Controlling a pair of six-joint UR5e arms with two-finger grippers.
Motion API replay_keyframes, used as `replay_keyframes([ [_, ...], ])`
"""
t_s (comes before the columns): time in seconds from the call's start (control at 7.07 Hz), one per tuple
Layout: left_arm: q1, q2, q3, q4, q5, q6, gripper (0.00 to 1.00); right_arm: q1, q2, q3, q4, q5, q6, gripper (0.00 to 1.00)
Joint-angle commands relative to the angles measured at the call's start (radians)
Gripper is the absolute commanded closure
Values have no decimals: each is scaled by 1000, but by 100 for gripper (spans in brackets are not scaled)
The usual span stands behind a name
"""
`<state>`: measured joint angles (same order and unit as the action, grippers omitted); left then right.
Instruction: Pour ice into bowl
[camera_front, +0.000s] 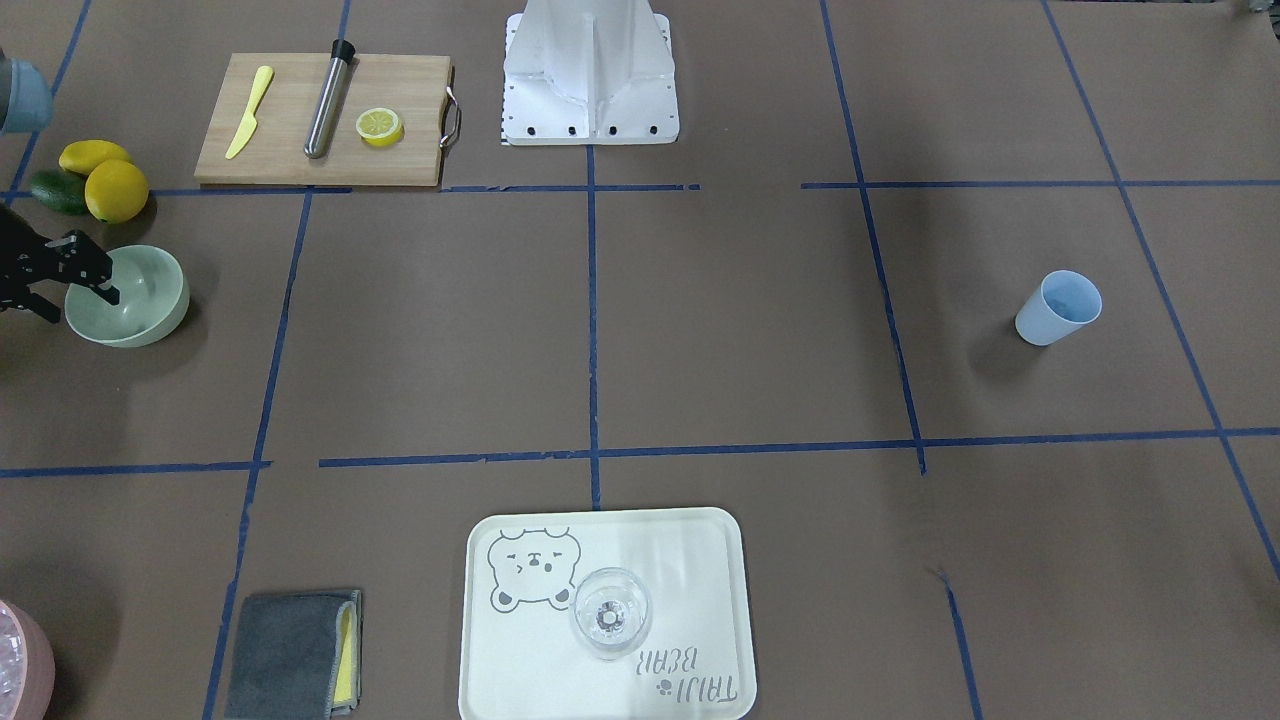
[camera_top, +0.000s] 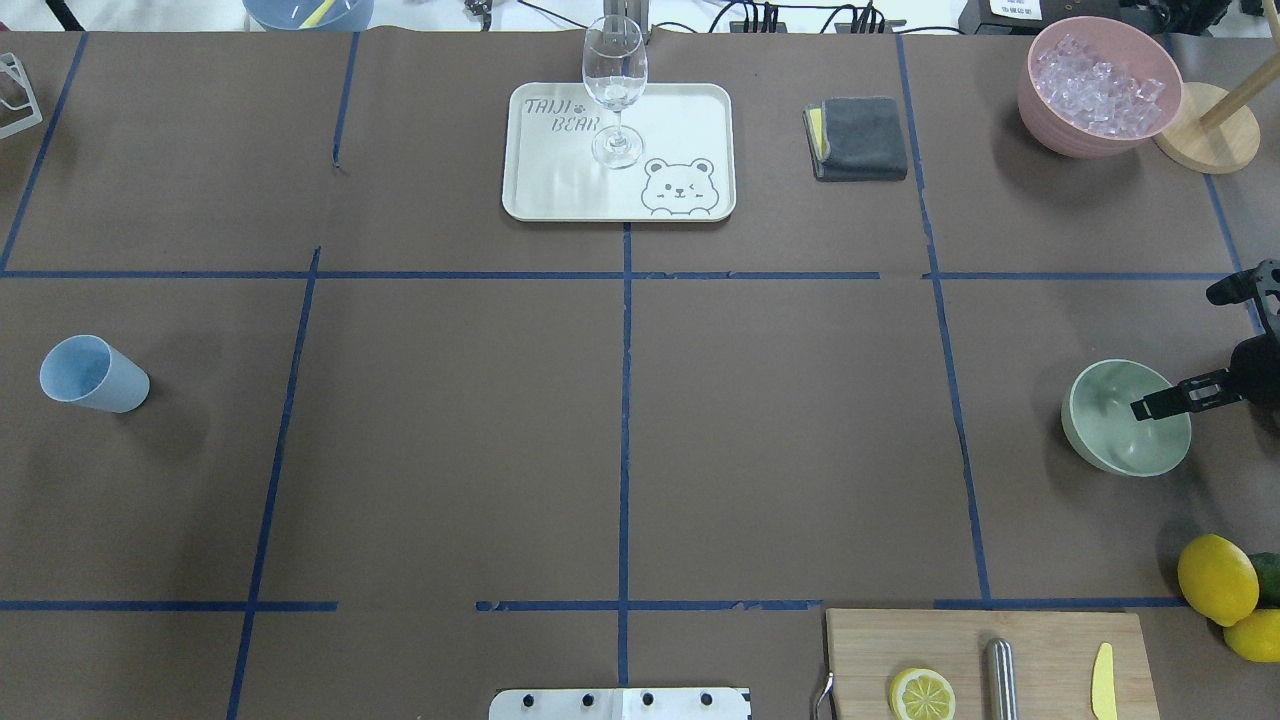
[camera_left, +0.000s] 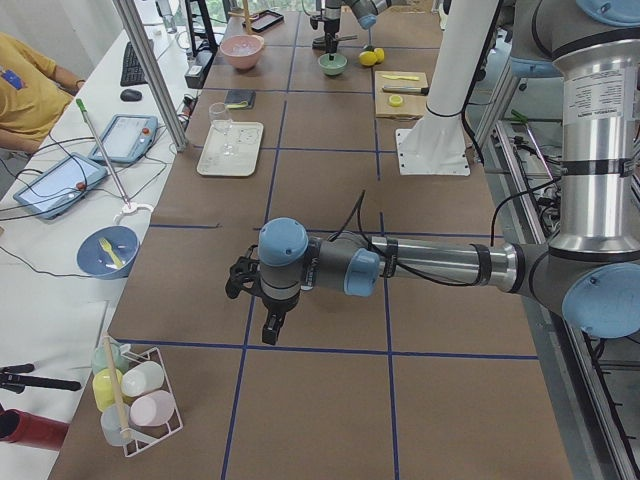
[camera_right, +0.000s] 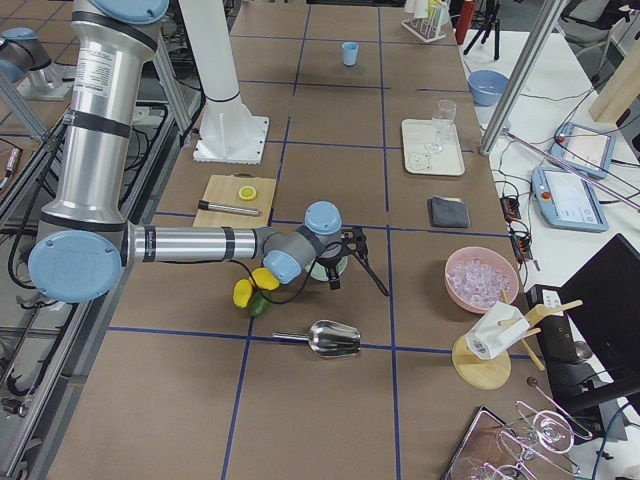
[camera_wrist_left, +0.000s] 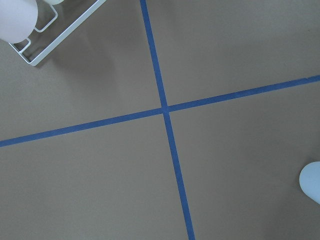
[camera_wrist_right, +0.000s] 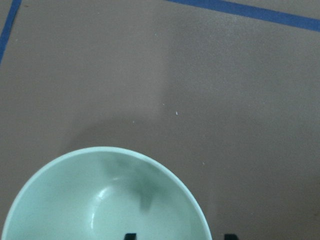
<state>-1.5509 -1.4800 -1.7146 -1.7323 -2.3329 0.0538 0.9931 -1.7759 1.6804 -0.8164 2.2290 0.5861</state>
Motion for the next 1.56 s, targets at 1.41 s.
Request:
replay_keyframes([
  [1.41, 0, 9, -3, -18, 1, -2, 0, -269, 453, 127, -281, -196, 496, 100],
])
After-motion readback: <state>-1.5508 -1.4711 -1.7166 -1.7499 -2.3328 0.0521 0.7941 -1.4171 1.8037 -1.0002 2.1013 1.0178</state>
